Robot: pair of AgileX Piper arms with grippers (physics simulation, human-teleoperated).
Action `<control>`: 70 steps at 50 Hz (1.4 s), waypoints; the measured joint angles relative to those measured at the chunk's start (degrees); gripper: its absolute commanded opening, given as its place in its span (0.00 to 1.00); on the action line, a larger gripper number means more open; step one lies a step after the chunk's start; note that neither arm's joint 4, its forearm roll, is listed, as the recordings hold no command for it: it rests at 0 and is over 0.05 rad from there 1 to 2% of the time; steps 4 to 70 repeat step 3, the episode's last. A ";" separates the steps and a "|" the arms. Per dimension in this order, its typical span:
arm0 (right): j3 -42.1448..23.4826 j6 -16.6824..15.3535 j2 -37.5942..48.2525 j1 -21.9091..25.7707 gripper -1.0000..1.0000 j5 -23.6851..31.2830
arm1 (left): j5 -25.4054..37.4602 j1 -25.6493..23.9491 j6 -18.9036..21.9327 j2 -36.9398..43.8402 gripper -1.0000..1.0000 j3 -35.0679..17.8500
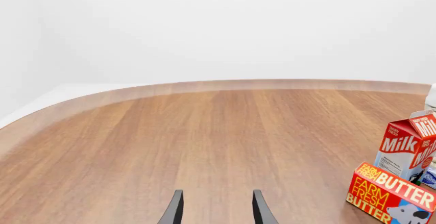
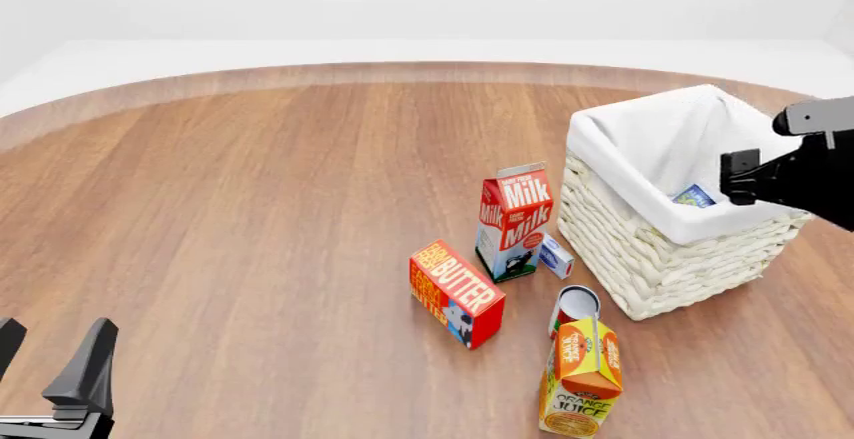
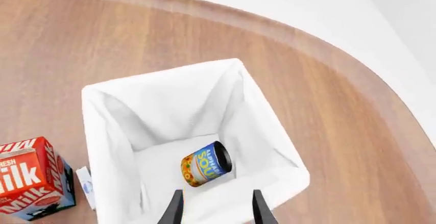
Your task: Pick up the alphabet soup, and put it in the basket.
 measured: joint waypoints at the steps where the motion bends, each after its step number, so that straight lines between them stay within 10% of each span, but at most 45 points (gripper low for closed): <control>1: 0.53 0.14 -0.54 -0.14 1.00 -0.20 | 0.00 0.00 0.00 0.00 1.00 0.00; 70: 1.62 0.12 -1.74 -0.56 1.00 -0.59 | 0.00 0.00 0.00 0.00 1.00 0.00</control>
